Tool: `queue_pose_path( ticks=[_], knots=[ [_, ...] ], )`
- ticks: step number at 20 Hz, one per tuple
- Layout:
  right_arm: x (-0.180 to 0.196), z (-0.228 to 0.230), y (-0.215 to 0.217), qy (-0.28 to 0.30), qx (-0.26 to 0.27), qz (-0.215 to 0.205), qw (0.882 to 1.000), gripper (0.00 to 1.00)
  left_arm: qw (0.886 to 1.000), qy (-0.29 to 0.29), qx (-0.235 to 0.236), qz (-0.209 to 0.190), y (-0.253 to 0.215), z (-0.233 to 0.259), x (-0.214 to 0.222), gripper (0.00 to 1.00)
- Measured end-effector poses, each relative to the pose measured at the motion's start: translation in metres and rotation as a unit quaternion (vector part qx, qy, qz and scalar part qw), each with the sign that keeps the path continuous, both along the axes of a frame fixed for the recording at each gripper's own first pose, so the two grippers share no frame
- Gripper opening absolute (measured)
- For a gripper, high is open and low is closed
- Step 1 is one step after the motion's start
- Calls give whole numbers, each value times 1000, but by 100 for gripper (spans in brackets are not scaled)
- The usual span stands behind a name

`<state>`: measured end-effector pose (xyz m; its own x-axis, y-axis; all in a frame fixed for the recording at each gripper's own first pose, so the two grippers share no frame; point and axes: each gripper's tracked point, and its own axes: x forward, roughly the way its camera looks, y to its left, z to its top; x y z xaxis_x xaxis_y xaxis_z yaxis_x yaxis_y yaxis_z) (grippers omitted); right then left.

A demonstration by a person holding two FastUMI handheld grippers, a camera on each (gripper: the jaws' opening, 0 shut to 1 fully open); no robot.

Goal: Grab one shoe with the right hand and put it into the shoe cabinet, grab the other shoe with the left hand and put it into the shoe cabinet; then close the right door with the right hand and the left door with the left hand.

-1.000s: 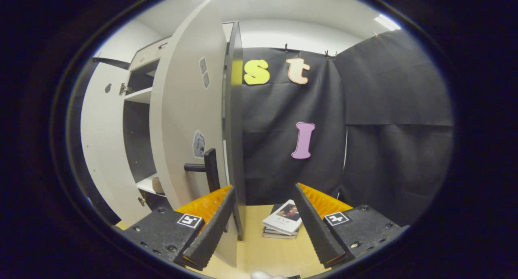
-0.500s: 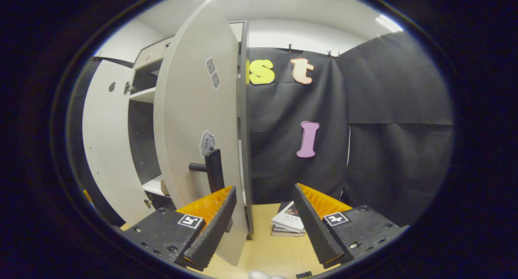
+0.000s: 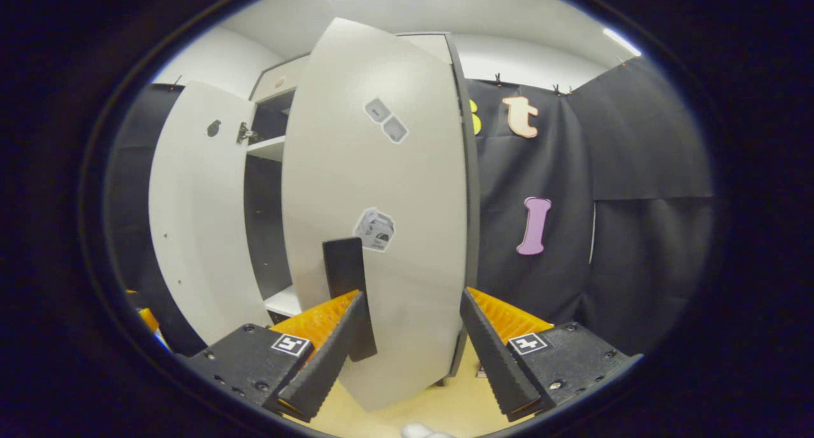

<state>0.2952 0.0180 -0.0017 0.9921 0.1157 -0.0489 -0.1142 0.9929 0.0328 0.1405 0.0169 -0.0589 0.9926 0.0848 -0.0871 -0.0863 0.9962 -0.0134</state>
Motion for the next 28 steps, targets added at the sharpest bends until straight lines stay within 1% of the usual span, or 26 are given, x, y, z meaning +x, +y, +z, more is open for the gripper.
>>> queue_pose_path(
  ticks=[3,7,9,10,11,14,16,18,20,22,26,28],
  knots=[
    [-10,2,9,-5,-9,3,1000,100,1000,-1,5,7,14,1,1,96],
    [-38,-10,18,11,-10,12,1000,100,1000,-3,1,19,41,3,12,96],
    [-54,-20,20,19,-13,13,1000,100,999,-2,16,40,66,5,22,96],
    [-61,-25,19,23,-15,11,1000,100,998,-6,24,51,81,8,29,100],
    [-68,-31,17,30,-15,8,999,100,997,-11,30,64,97,12,37,96],
    [-86,-52,16,56,-15,2,998,100,993,-23,37,107,151,20,60,96],
    [-94,-64,9,71,-13,-11,997,100,990,-20,38,137,187,21,78,96],
    [-100,-70,5,81,-5,-22,996,100,990,-18,28,140,203,19,101,96],
    [-106,-74,-2,87,-6,-33,996,100,991,-10,20,129,205,15,117,95],
    [-111,-77,-6,89,-5,-44,995,100,993,-14,26,118,206,16,129,96],
    [-118,-81,-15,95,6,-58,994,100,993,-26,39,105,201,21,135,93],
    [-122,-82,-18,97,12,-62,993,100,994,-26,29,99,195,18,137,92]
  ],
)
